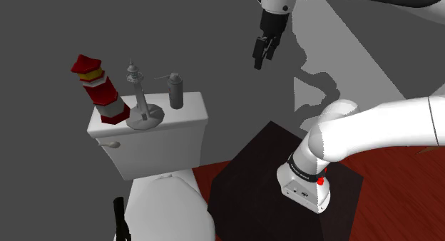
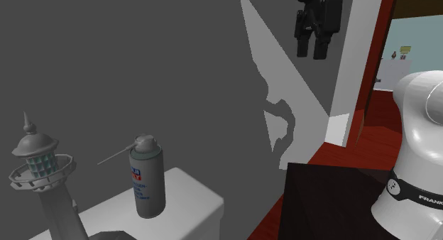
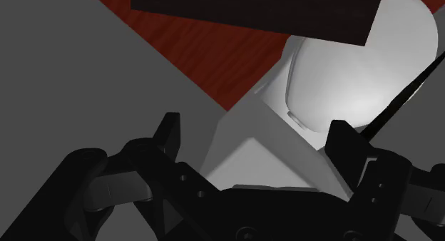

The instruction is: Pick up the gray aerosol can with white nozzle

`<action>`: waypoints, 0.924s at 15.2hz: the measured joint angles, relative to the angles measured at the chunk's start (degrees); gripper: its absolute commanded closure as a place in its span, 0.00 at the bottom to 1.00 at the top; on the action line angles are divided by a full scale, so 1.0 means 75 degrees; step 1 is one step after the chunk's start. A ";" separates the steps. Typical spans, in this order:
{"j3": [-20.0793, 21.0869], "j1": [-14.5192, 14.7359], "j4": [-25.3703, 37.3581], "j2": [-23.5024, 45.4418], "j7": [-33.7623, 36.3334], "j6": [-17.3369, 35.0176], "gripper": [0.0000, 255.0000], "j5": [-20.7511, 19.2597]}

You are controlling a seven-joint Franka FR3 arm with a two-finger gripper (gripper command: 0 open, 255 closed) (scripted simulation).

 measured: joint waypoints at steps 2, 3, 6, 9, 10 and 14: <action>0.0039 0.0010 -0.0005 0.0105 0.0058 0.0119 0.00 0.0027; 0.0061 0.0010 0.0081 0.0347 0.0105 0.0299 0.00 0.0041; 0.0250 0.0049 0.0166 0.0944 0.0397 0.0892 0.00 0.0152; 0.0471 0.0093 0.0306 0.1610 0.0738 0.1513 0.00 0.0250; 0.0537 0.0100 0.0382 0.1872 0.0844 0.1729 0.00 0.0268; 0.0758 0.0097 0.0823 0.2983 0.1233 0.2530 0.00 0.0264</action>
